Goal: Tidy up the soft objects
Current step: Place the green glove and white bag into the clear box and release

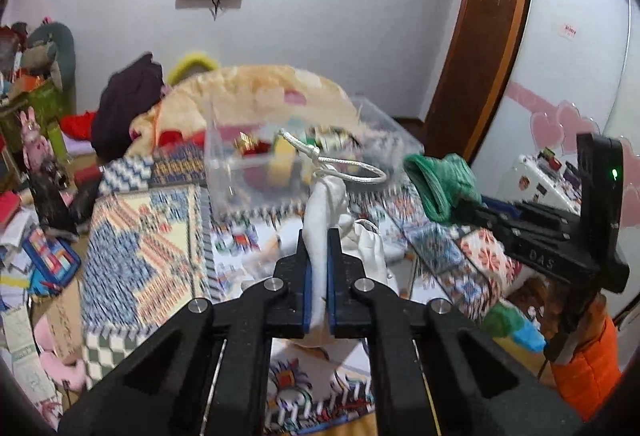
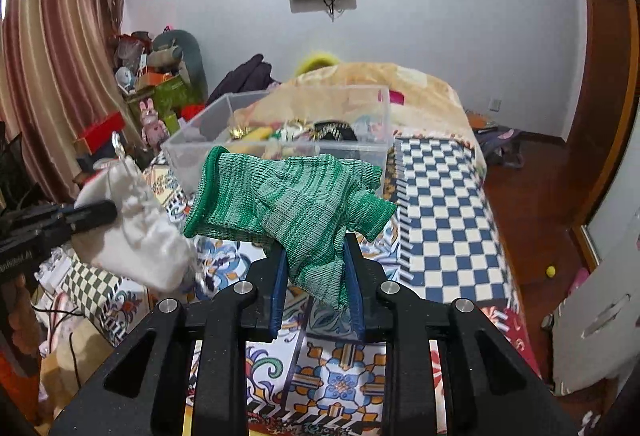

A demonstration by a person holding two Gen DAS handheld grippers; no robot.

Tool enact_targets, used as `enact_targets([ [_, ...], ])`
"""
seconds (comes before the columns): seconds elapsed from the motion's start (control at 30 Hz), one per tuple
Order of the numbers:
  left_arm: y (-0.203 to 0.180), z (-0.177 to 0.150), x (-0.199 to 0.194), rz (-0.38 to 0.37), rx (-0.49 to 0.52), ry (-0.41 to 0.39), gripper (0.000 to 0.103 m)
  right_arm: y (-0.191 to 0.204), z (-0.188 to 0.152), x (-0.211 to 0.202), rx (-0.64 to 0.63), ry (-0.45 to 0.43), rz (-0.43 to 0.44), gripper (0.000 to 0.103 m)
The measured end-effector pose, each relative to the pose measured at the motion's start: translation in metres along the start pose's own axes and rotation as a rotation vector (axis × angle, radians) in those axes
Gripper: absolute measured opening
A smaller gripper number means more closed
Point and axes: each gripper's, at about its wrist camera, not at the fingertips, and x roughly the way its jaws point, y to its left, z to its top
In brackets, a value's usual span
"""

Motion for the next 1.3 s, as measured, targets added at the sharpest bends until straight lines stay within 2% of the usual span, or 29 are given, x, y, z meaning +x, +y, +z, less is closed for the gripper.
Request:
enact_targets([
  [0.37,0.000,0.055,0.000,0.085,0.030,-0.170,0.005,0.002,0.040,-0.006,-0.017,-0.099,0.004,0.024],
  [0.63,0.012,0.088,0.024,0.120,0.017,-0.212,0.005,0.003,0.065,0.010,-0.014,-0.138,0.013,0.024],
  [0.83,0.016,0.100,0.052,0.147,0.015,-0.191,0.005,0.003,0.078,0.029,0.007,-0.134,0.009,0.024],
  [1.0,0.015,0.103,0.076,0.161,0.026,-0.160,0.005,0.005,0.083,0.049,0.012,-0.095,0.019,0.024],
  [1.3,0.024,0.100,0.127,0.144,0.013,-0.029,0.005,0.006,0.079,0.087,0.012,0.022,0.007,0.024],
])
